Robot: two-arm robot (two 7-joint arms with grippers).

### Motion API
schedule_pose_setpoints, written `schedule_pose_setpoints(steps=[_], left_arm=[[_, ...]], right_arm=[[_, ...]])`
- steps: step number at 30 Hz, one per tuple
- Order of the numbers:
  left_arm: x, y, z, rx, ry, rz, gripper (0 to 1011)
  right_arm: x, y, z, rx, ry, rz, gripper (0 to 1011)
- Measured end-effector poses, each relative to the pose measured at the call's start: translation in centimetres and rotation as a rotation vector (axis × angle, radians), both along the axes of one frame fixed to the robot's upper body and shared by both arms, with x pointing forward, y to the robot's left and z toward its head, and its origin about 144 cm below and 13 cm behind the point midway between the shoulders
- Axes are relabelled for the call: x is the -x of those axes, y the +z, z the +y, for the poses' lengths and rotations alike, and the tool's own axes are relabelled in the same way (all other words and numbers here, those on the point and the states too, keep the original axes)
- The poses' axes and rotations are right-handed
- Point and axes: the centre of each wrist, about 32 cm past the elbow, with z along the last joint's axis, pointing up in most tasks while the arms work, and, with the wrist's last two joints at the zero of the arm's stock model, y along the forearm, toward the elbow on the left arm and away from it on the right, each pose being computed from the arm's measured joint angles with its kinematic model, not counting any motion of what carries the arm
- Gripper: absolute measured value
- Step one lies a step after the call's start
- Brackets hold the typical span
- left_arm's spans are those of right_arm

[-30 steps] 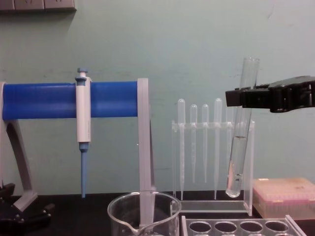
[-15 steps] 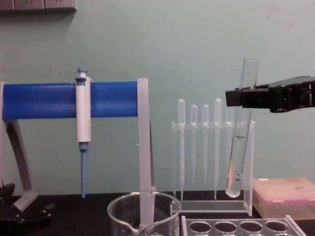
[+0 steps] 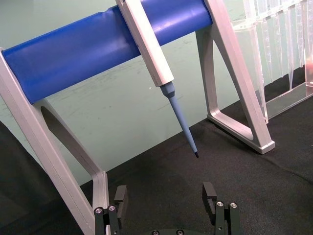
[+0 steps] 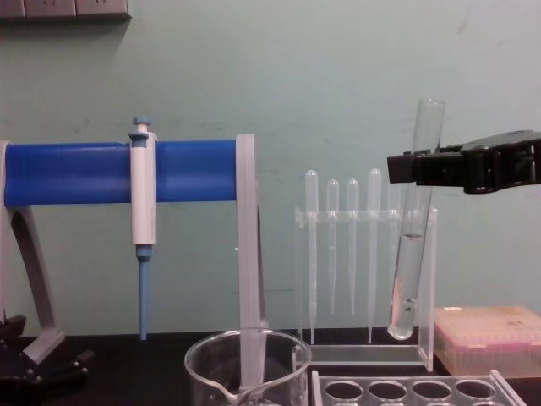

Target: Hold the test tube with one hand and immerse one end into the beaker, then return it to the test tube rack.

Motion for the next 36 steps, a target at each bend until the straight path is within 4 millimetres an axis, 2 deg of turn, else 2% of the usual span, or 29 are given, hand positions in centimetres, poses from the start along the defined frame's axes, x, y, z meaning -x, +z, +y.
schedule_pose_setpoints(steps=[36], left_arm=[[0.0, 0.0, 0.0, 0.0, 0.0, 0.0, 1000]], right_arm=[[0.0, 0.0, 0.0, 0.0, 0.0, 0.0, 225]])
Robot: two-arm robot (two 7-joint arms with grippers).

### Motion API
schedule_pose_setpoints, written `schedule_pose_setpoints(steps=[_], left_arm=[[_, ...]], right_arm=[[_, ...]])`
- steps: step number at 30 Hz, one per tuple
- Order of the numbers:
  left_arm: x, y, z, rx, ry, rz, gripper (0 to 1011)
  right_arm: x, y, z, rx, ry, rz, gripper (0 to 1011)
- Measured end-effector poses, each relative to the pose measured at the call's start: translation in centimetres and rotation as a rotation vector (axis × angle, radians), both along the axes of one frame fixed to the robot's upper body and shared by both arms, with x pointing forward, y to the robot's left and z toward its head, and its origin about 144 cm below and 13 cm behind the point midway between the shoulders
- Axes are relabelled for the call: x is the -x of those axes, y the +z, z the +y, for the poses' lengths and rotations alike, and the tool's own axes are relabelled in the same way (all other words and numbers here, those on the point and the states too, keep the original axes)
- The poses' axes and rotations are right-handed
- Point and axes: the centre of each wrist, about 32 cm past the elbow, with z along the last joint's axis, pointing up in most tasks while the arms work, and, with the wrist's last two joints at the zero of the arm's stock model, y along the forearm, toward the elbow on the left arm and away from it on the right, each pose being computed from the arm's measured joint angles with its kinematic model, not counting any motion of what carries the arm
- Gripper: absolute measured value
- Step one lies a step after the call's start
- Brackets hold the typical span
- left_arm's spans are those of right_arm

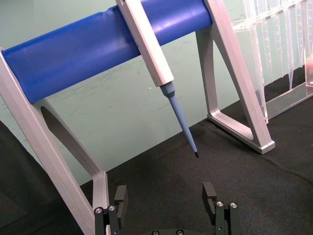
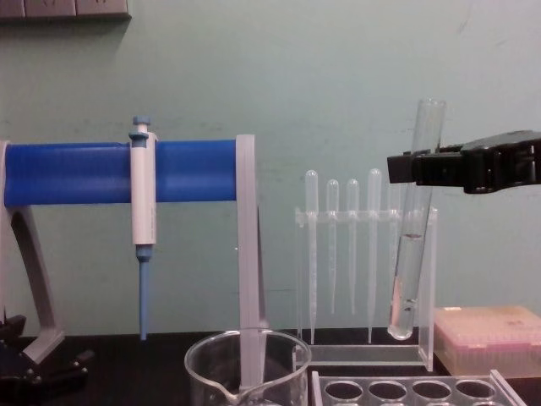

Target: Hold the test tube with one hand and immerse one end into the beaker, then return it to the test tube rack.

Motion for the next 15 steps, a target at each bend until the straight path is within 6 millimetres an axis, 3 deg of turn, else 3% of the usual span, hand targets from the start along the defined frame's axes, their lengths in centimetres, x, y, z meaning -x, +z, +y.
schedule_pose_setpoints(steps=[15], left_arm=[[0.0, 0.0, 0.0, 0.0, 0.0, 0.0, 1000]], right_arm=[[0.0, 0.0, 0.0, 0.0, 0.0, 0.0, 225]])
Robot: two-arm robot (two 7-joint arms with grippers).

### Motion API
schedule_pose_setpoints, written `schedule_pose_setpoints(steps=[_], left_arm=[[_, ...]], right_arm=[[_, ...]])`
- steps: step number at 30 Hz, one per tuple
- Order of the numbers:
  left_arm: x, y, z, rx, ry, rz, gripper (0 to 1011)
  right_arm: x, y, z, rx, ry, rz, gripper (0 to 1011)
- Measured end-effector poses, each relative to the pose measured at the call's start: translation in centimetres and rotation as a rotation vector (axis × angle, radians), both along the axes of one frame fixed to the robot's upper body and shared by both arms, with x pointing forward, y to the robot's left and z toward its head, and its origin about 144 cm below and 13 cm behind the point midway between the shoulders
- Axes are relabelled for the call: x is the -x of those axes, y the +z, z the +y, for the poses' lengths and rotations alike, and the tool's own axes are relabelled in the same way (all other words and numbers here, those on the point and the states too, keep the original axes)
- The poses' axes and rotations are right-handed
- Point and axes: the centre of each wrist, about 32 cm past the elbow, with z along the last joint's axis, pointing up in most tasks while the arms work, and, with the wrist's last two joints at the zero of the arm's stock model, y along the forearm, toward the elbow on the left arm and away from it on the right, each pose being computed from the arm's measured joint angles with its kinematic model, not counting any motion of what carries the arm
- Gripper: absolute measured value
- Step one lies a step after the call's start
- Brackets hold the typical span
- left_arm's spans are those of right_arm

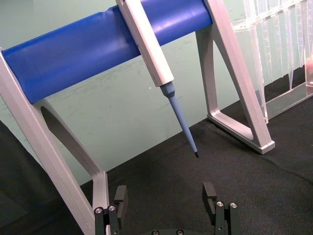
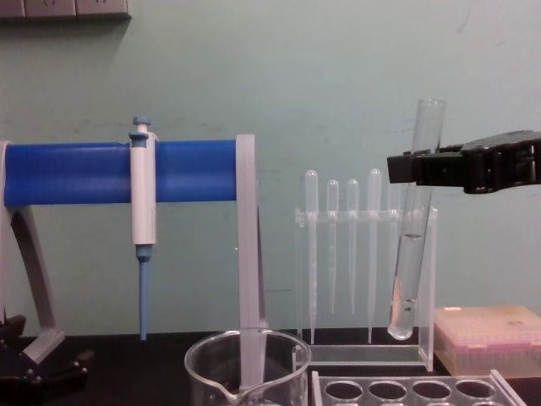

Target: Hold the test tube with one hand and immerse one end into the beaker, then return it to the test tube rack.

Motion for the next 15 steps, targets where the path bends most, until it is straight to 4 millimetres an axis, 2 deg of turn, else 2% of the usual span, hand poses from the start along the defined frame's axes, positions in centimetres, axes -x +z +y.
schedule_pose_setpoints(steps=[15], left_arm=[[0.0, 0.0, 0.0, 0.0, 0.0, 0.0, 1000]], right_arm=[[-0.08, 0.68, 0.4, -0.006, 0.014, -0.015, 225]])
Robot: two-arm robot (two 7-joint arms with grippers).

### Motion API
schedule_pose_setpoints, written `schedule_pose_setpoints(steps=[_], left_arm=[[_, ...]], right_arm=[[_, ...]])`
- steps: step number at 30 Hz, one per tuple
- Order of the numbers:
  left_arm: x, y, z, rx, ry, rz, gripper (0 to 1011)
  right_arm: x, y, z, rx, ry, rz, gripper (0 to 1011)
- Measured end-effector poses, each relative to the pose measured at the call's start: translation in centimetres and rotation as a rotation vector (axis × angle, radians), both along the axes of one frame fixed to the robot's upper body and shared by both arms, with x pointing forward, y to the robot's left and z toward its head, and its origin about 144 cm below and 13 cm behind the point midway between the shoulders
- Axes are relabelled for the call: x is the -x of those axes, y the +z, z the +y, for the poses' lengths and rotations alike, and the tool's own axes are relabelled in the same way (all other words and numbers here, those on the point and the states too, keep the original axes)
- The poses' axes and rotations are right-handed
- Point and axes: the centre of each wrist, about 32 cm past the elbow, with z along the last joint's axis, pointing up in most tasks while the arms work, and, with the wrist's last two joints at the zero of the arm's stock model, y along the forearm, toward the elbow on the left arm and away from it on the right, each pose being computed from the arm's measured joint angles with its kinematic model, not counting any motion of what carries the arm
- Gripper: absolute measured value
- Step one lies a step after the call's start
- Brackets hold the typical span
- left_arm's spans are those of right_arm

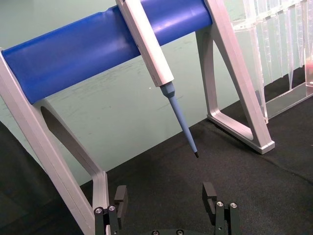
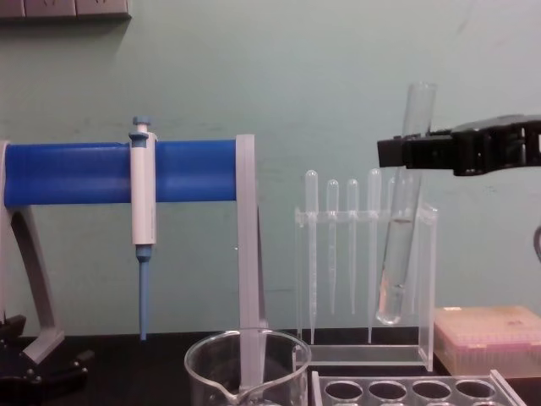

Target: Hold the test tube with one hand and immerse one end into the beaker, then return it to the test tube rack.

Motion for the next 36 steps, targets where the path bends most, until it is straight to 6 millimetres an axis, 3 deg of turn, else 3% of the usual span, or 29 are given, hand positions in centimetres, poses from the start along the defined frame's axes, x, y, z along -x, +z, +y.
schedule_pose_setpoints(steps=[13, 20, 29, 36], left_arm=[[0.0, 0.0, 0.0, 0.0, 0.0, 0.0, 1000], [0.0, 0.0, 0.0, 0.0, 0.0, 0.0, 1000], [0.0, 0.0, 0.0, 0.0, 0.0, 0.0, 1000], [0.0, 0.0, 0.0, 0.0, 0.0, 0.0, 1000]], right_arm=[[-0.5, 2.1, 2.3, 0.012, 0.052, 0.007, 225], [-0.8, 2.9, 4.5, 0.017, 0.095, 0.0, 225], [-1.0, 2.6, 6.5, 0.012, 0.128, 0.021, 225], [-1.4, 1.3, 7.6, 0.016, 0.135, 0.044, 225]])
